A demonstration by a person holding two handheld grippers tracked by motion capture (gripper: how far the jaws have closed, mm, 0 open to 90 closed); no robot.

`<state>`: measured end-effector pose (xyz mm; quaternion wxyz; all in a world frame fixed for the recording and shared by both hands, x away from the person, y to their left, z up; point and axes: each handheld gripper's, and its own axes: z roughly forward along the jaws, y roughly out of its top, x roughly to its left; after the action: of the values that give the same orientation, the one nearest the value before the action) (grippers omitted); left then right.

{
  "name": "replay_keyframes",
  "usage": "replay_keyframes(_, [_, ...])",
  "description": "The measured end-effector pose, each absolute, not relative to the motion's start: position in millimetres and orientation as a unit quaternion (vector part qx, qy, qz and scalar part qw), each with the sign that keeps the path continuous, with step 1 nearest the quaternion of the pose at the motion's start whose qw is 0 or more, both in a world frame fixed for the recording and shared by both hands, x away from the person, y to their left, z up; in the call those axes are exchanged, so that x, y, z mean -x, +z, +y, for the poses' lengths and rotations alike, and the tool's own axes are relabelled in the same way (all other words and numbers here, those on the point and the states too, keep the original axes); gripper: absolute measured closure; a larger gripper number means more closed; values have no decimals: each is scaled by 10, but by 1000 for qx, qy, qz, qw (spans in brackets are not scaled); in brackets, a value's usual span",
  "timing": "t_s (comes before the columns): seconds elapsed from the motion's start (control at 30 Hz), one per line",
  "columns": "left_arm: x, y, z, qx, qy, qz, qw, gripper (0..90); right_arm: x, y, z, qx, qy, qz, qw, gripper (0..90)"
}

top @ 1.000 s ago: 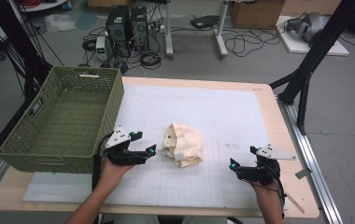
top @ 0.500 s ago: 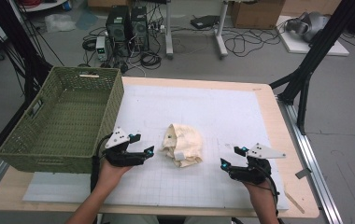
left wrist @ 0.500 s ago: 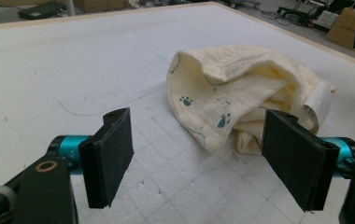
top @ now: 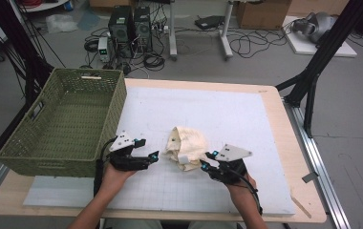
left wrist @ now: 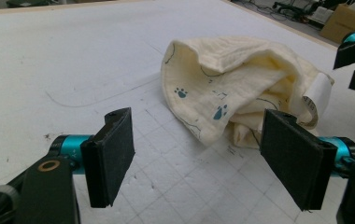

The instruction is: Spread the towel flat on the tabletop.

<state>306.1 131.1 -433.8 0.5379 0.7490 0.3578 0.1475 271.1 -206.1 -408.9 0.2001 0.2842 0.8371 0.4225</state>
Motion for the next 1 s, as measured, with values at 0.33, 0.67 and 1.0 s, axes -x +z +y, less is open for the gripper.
replay_keyframes(0.33, [-3080, -4342, 1347, -744, 137, 365, 543, 270, -2909, -4164, -1672, -257, 356, 875, 203, 774])
replay_keyframes(0.67, [-3086, -4353, 1345, -741, 133, 368, 546, 279, -2939, -3904, -1873, -285, 410, 840, 210, 876])
replay_keyframes(1.0, [-3077, -4348, 1345, -744, 126, 360, 548, 351, -3213, -3814, -2569, -444, 361, 767, 291, 876])
